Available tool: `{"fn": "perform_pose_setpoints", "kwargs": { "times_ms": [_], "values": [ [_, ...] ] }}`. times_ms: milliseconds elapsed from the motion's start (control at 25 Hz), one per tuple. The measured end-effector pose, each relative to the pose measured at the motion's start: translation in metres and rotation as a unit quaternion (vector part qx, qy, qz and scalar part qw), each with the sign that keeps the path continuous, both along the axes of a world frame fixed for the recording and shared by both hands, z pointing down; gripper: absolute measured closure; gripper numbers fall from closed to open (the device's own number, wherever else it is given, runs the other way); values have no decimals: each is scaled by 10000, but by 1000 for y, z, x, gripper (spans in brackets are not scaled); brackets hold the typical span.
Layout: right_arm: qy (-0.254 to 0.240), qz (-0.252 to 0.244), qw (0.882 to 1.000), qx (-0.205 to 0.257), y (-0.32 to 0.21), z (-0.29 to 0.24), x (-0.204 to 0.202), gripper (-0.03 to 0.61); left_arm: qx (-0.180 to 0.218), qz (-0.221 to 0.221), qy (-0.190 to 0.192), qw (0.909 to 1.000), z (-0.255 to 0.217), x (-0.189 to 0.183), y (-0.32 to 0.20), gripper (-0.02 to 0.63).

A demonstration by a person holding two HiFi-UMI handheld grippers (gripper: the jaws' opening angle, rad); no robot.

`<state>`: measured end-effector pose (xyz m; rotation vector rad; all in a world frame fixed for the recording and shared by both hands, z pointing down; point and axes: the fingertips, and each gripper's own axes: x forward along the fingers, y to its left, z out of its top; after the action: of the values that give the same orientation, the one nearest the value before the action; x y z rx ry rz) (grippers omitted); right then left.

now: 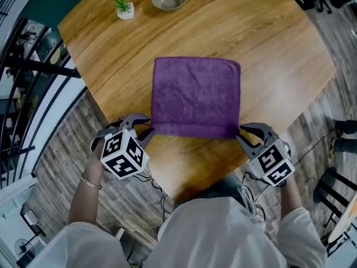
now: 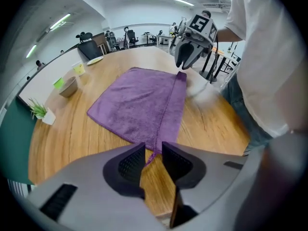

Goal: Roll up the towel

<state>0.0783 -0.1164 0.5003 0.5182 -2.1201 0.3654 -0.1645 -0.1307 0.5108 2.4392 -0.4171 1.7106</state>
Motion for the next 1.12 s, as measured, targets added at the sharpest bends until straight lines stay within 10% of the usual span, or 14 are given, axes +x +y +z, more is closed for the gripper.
{"fn": "perform_pose_setpoints", "kwargs": {
  "times_ms": [480,1120],
  "values": [
    [640,-956,9933,103,42,14,-13,510,189,850,-481,9950,9,16,39,546],
    [1055,-1251,9863,191,30,33,-7,560,34,932,-560,9941,24,16,34,569]
  ]
}}
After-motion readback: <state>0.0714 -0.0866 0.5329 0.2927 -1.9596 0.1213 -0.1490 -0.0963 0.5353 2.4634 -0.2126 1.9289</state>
